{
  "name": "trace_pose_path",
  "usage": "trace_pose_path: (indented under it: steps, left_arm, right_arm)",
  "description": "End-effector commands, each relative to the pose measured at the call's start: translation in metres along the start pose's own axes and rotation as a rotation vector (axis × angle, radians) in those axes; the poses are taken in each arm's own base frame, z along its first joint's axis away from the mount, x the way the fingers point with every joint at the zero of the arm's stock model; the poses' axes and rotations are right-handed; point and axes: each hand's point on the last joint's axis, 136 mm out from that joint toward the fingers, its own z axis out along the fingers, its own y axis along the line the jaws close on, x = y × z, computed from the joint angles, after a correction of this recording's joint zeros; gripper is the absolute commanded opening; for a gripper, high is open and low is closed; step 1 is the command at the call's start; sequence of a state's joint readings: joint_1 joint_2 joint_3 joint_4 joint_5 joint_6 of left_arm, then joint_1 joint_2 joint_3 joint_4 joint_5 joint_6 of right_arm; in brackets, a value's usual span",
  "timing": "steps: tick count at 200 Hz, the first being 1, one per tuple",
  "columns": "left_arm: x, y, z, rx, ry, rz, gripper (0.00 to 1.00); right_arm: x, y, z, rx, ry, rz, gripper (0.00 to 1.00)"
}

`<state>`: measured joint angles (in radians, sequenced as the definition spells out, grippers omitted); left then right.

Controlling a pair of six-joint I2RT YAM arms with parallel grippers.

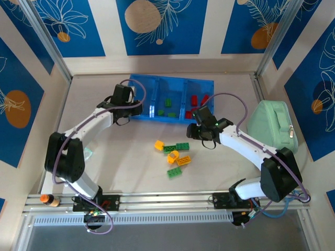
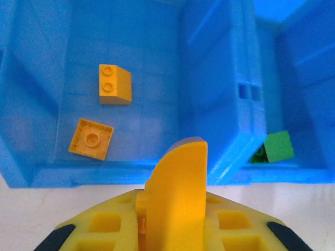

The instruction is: Sort the legos into containers by color

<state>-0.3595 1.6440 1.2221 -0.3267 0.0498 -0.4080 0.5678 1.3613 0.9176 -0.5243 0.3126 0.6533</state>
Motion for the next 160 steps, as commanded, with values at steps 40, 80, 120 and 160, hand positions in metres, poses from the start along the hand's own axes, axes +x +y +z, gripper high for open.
trace_pose_path:
  steps: [40,80,120,160]
  left_arm:
    - [-0.027,0.025,0.035,-0.106,0.022,0.031,0.28]
    - [-0.042,0.03,0.036,-0.155,0.029,0.046,0.41]
    - [-0.05,0.017,-0.004,-0.094,-0.084,0.022,0.5]
    - [-0.025,0.011,-0.044,-0.051,-0.141,0.003,0.51]
  right_arm:
    - [0.02,0.021,0.005,0.016,0.019,-0.047,0.47]
    - [0.023,0.039,0.007,0.01,0.025,-0.099,0.51]
    - [0.021,0.067,0.004,-0.004,-0.004,-0.231,0.66]
    - [0.027,0.119,0.01,-0.118,0.041,-0.444,0.74]
